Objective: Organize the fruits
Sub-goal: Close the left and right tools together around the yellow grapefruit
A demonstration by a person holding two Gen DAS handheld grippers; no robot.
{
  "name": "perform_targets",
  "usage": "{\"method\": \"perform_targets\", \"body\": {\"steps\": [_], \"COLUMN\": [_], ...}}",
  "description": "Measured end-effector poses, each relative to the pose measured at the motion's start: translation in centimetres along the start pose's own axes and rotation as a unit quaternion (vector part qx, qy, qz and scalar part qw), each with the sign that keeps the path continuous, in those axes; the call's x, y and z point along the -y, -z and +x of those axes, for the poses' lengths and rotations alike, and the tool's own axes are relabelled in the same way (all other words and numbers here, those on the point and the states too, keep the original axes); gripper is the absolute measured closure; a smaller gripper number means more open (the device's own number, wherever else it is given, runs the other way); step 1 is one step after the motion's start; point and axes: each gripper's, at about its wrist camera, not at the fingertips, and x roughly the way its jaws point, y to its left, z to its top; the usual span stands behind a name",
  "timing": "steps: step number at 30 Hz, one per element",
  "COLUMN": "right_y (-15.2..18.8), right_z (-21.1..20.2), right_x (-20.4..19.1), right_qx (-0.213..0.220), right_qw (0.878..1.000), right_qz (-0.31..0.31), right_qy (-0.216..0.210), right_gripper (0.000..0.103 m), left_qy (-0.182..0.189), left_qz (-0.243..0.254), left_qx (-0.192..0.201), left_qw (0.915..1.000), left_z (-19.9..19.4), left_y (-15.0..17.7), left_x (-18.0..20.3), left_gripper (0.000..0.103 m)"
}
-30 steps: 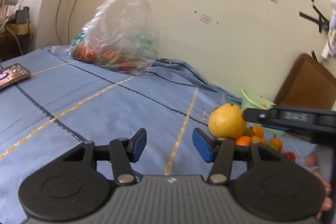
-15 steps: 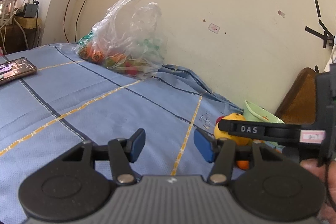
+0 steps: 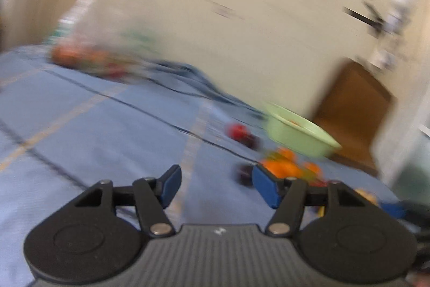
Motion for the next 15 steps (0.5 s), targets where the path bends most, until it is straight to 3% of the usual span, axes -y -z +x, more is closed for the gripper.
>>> {"method": "perform_targets", "body": {"steps": [3, 7, 11, 15], "right_y": [2.8, 3.9, 4.0, 4.7], "right_z": [-0.5, -1.3, -1.7, -2.8], "right_x": [0.5, 1.3, 1.0, 0.8], "right_qx": [-0.024, -0.014, -0.017, -0.016], "right_qw": [0.999, 0.999, 1.0, 1.0], "right_qz": [0.02, 0.044, 0.017, -0.019], "right_qy": [0.015, 0.003, -0.014, -0.012], "right_gripper": [0.039, 0.037, 0.036, 0.026], "left_qy": [0.075, 0.183, 0.196, 0.2], "left_qz": [0.023, -0.009, 0.003, -0.002], "left_qx": [-0.048, -0.11, -0.144, -0.162], "left_qw": [0.9958, 0.977, 0.97, 0.9663], "left_z": [0.4, 0.8, 1.0, 1.2], "left_y": [0.2, 0.7, 1.4, 1.6], "left_x": [1.3, 3.1, 4.8, 5.3], "left_gripper": [0.04, 0.04, 0.04, 0.026]}}
